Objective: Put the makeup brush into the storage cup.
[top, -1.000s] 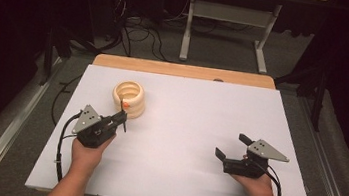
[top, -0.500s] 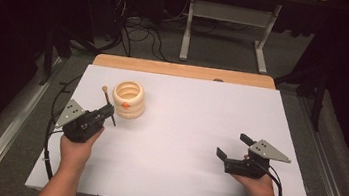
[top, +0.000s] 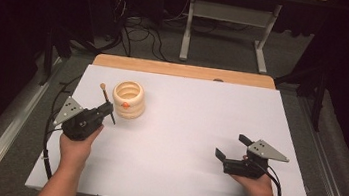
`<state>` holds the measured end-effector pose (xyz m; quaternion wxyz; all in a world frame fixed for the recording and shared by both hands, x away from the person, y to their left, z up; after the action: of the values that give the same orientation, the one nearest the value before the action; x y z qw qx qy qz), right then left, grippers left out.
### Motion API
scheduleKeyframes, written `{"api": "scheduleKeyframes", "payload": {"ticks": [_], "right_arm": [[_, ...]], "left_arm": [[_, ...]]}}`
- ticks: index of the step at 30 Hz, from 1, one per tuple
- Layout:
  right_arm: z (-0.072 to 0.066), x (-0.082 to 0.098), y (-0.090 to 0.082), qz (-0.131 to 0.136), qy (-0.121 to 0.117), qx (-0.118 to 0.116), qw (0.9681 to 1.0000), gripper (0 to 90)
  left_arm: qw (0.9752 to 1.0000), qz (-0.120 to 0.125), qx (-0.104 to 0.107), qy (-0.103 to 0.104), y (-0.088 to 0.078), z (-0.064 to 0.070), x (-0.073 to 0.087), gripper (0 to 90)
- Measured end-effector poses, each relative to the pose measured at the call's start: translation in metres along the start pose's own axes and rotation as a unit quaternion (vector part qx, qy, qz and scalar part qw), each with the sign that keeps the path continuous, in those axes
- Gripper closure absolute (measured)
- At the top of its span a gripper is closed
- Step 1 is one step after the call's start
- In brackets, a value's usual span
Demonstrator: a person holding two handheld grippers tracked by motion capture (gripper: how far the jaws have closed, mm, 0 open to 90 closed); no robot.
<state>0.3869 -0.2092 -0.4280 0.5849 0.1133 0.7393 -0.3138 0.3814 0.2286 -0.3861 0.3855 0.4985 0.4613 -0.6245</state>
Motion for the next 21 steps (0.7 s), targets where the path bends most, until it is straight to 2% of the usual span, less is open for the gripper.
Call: {"api": "scheduleKeyframes", "payload": {"ticks": [4, 13, 21], "right_arm": [[0.0, 0.0, 0.0, 0.0, -0.001, 0.0, 1.0, 0.9], [-0.002, -0.002, -0.003, 0.007, 0.0, 0.001, 1.0, 0.9], [-0.001, -0.002, -0.003, 0.006, 0.002, 0.001, 1.0, 0.9]], "left_arm": [[1.0, 0.0, 0.002, -0.01, -0.001, 0.0, -0.003, 83.4], [1.0, 0.003, -0.003, 0.004, 0.002, 0.007, -0.017, 83.4], [1.0, 0.007, -0.002, 0.004, 0.007, 0.007, -0.03, 83.5]]}}
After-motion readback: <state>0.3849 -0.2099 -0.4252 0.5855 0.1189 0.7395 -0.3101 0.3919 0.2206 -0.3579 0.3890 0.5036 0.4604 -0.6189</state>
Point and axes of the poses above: each handheld gripper's, and its own axes: y roughly forward along the jaws, x roughly out of its underside, z roughly to its right, the point moved 5 cm from there along y, roughly forward along the jaws, and after that the axes turned 14 degrees about -x, right-handed, at the moved point
